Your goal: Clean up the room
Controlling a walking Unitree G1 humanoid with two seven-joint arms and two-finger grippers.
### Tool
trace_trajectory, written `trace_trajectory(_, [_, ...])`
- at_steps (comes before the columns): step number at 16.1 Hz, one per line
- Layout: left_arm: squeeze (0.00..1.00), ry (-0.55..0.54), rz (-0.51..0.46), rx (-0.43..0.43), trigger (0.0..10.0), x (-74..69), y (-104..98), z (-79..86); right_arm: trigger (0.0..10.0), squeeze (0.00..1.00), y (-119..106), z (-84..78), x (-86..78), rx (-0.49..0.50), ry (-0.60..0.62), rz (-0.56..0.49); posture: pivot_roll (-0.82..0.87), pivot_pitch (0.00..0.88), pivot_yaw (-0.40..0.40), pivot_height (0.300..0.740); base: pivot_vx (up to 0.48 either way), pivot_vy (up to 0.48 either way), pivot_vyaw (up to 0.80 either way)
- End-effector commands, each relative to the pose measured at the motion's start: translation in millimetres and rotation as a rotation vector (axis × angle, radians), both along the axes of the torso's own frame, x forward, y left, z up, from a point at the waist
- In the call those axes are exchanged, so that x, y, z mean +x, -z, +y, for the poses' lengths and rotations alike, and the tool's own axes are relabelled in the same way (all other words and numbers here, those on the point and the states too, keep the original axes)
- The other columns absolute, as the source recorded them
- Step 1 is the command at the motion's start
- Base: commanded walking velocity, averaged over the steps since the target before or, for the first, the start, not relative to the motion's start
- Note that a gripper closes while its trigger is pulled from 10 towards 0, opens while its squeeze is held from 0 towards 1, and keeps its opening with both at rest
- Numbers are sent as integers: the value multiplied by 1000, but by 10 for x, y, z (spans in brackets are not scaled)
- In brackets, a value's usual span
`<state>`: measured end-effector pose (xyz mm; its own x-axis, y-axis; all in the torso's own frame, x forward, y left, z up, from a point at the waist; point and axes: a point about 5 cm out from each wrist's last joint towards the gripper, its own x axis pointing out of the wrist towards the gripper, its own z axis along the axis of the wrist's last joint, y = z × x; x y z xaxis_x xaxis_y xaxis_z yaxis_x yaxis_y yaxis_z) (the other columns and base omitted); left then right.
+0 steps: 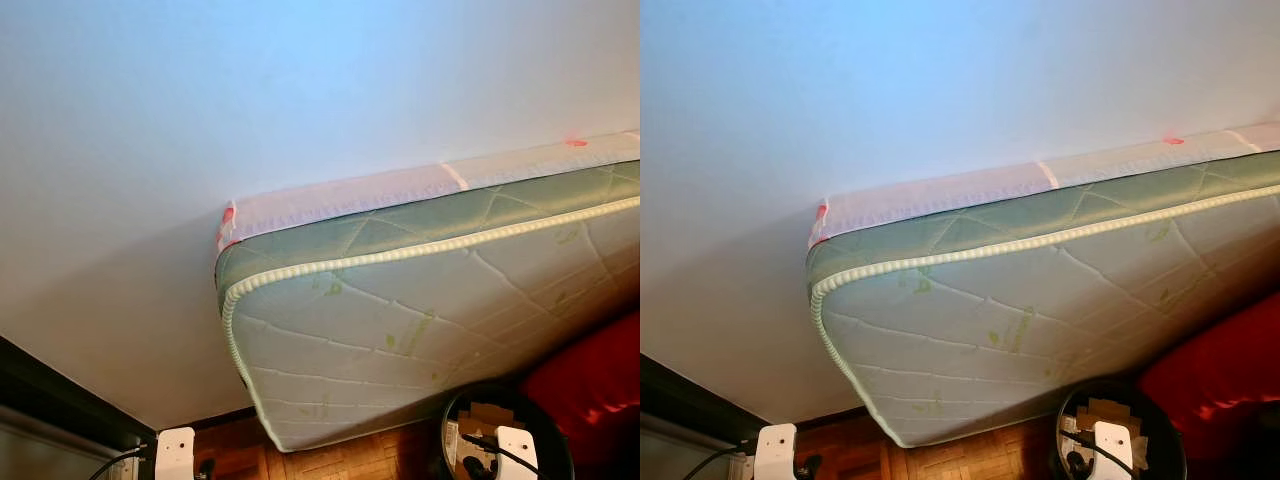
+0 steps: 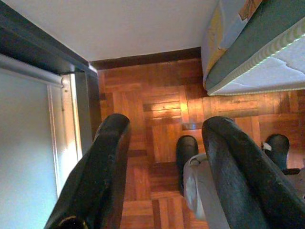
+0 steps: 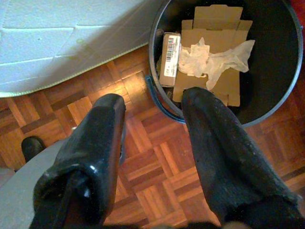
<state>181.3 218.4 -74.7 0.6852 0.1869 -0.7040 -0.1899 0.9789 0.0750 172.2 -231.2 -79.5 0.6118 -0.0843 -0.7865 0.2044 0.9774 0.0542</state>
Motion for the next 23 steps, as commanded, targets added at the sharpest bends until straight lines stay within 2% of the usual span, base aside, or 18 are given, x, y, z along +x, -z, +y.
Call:
trace_trajectory(1, [0,-117,186,-91,10000,-523,154,365,10000,0,190,250,-314,71,-31,140,92,0,-57,719,0,0,0])
trace_trajectory(9, [0,-122,192,-87,10000,-593,159,415,10000,0,191,251,-316,65,-50,145,90,0,-56,719,0,0,0])
trace_trajectory(13, [0,-104,180,-97,10000,-472,169,257,10000,0,189,244,-313,63,-51,144,92,0,-60,719,0,0,0])
trace_trajectory(18, [0,-101,178,-103,10000,-451,175,205,10000,0,187,238,-310,60,-59,146,92,0,-63,719,0,0,0])
trace_trajectory(23, [0,-116,185,-92,10000,-590,166,382,10000,0,187,241,-311,62,-60,144,92,0,-63,719,0,0,0])
